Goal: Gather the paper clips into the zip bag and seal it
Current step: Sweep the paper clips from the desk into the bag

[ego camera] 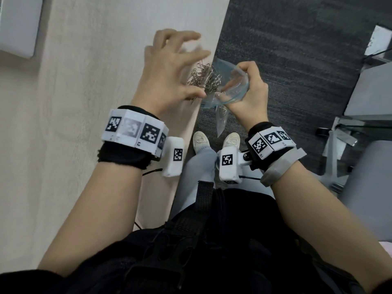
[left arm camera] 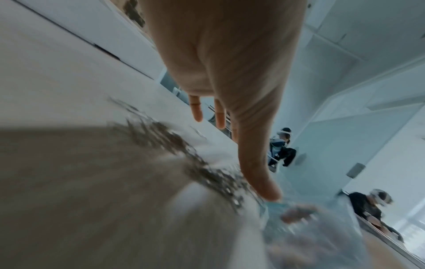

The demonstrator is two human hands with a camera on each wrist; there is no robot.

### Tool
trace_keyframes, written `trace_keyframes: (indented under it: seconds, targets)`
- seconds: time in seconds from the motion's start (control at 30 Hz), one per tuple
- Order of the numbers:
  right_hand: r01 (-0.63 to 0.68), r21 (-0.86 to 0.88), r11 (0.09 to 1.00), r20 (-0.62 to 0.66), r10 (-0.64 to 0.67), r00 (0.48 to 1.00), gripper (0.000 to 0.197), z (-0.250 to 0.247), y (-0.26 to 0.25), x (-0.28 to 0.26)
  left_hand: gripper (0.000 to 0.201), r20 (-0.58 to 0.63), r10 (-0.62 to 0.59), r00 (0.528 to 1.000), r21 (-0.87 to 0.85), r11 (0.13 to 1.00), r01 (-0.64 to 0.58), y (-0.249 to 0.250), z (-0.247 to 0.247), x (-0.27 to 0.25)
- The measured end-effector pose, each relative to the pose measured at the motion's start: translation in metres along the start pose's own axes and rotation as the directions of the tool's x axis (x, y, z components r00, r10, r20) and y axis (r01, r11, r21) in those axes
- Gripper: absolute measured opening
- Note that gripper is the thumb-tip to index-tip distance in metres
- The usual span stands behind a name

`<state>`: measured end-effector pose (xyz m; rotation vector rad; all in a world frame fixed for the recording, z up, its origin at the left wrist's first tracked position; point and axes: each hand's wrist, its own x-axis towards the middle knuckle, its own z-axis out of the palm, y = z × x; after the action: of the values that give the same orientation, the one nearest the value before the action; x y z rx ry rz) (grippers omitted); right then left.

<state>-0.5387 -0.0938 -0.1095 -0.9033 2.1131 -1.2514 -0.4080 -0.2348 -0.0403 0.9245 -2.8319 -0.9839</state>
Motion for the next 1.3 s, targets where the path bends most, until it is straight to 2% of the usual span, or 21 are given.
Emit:
trace_keyframes:
  seconds: [0.1,0.17,0.37,0.53,0.63,0.77,0.97,1.13,1.2,1.3]
  targets:
    - [-0.008,0.022,1.0,0.003,0.008,1.0,0.045,0.0,0.0,-0.001,0.107,0.118,-0.178,0.977,0.091,0.982,0.168,-0.01,-0.017,-0.004]
    - [-0.016,0.023,1.0,0.004,0.016,1.0,0.045,0.0,0.001,-0.001,0.112,0.15,-0.221,0.964,0.079,0.974,0.211,-0.015,-0.023,-0.009]
    - [-0.01,0.012,1.0,0.017,0.01,1.0,0.045,0.002,0.0,0.0,0.089,0.085,-0.16,0.983,-0.033,0.986,0.163,-0.015,-0.014,-0.01]
    - [-0.006,0.018,1.0,0.016,0.005,1.0,0.047,0.002,0.003,0.001,0.091,0.078,-0.068,0.995,-0.07,0.995,0.073,-0.011,-0.002,-0.004]
    - [-0.001,0.024,1.0,0.012,0.001,1.0,0.047,0.002,0.003,0.001,0.073,0.075,-0.021,0.997,-0.103,0.994,0.029,-0.01,0.005,0.001]
    - [0.003,0.028,1.0,0.015,-0.003,1.0,0.046,0.003,0.003,0.0,0.052,0.038,-0.04,0.998,-0.18,0.983,0.046,-0.003,0.013,0.006]
    - [-0.001,-0.009,1.0,-0.003,0.001,1.0,0.048,0.002,0.004,0.002,0.036,-0.008,-0.028,1.0,-0.148,0.989,0.026,0.008,0.023,0.009]
    - [0.004,-0.01,1.0,0.007,-0.004,1.0,0.044,0.001,0.003,-0.001,0.036,0.015,0.041,0.999,-0.181,0.983,-0.038,0.019,0.024,0.007]
    - [0.001,0.002,1.0,0.004,-0.001,1.0,0.045,0.001,0.003,-0.001,0.037,-0.02,0.037,0.999,-0.204,0.978,-0.04,0.013,0.018,0.005]
    - [-0.011,0.029,1.0,0.01,0.011,1.0,0.047,0.001,0.004,-0.001,0.041,-0.102,-0.022,0.995,-0.106,0.994,0.011,-0.004,0.001,0.002]
